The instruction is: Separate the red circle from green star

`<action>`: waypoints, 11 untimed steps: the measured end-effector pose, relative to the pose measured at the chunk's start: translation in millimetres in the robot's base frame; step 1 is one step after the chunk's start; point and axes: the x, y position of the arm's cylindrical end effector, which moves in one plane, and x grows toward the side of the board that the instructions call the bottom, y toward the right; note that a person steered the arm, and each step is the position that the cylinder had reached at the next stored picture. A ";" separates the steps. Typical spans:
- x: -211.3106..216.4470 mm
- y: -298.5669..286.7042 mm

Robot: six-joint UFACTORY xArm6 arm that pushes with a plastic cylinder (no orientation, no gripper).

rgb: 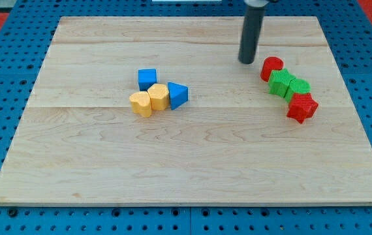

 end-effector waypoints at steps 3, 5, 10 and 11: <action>60.5 68.1; 41.0 -29.2; 45.8 -104.3; 13.9 -102.4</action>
